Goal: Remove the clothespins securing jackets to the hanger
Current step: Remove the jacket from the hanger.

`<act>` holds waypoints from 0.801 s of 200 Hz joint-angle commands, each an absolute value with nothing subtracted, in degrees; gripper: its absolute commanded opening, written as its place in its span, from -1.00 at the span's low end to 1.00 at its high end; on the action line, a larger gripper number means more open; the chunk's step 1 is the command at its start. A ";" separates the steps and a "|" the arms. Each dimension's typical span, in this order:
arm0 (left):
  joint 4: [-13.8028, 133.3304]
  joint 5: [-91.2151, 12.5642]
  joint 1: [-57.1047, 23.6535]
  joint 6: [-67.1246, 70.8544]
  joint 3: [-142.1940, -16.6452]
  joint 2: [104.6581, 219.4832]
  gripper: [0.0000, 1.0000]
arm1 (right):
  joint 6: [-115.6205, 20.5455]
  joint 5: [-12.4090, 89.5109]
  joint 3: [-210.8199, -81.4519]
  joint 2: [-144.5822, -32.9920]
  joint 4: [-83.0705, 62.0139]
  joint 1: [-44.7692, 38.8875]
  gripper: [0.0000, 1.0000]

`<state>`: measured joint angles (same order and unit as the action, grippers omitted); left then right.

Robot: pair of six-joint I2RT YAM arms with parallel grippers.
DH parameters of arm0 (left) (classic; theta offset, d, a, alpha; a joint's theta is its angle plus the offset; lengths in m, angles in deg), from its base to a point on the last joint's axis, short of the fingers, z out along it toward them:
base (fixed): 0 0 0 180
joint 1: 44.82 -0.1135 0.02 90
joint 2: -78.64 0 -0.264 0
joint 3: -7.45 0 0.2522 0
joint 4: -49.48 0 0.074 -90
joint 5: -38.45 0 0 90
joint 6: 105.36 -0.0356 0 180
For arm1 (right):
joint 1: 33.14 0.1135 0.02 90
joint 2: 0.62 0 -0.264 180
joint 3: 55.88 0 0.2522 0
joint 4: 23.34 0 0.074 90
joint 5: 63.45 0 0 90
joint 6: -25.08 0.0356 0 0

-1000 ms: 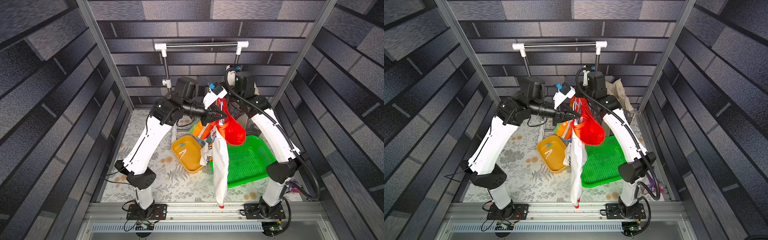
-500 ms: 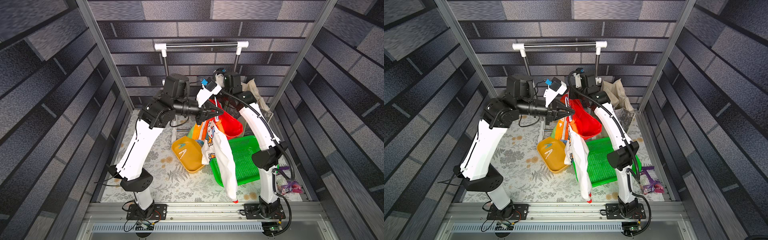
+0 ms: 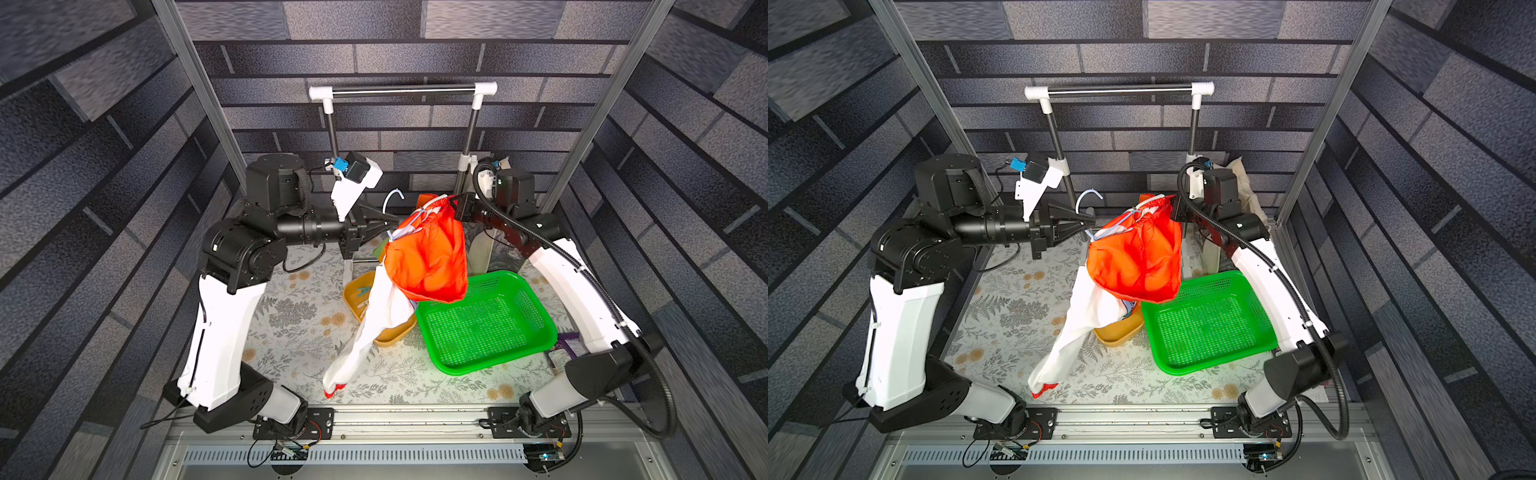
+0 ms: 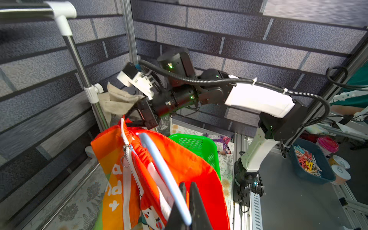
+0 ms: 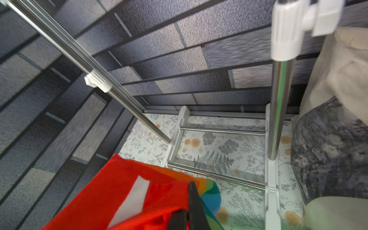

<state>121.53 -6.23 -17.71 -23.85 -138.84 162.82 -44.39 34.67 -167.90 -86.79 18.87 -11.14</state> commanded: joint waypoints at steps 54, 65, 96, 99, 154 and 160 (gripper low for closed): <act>109.54 18.03 -18.49 -16.93 -150.58 177.83 -1.00 | -35.83 21.35 -155.13 -57.02 26.91 -12.05 -1.00; 105.73 22.12 -17.59 -13.29 -153.67 180.07 -1.00 | -35.79 19.94 -156.26 -54.42 29.47 -12.07 -1.00; 95.68 30.70 -16.20 -2.75 -156.81 182.19 -1.00 | -38.16 15.77 -163.97 -51.50 37.06 -12.05 -1.00; 95.84 30.94 -16.07 -2.75 -156.86 182.12 -1.00 | -38.47 15.56 -164.76 -51.42 37.62 -12.05 -1.00; 99.83 33.96 -14.89 -5.84 -153.96 179.49 -1.00 | -45.06 1.69 -172.55 -53.76 47.99 -12.05 -0.99; 100.18 34.00 -14.85 -6.26 -152.68 179.07 -1.00 | -45.86 1.09 -172.74 -54.67 48.24 -12.05 -0.98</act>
<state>101.53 29.74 -14.89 -7.10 -154.12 182.69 -41.44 10.85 -171.77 -51.47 41.97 -11.69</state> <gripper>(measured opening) 0.060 0.043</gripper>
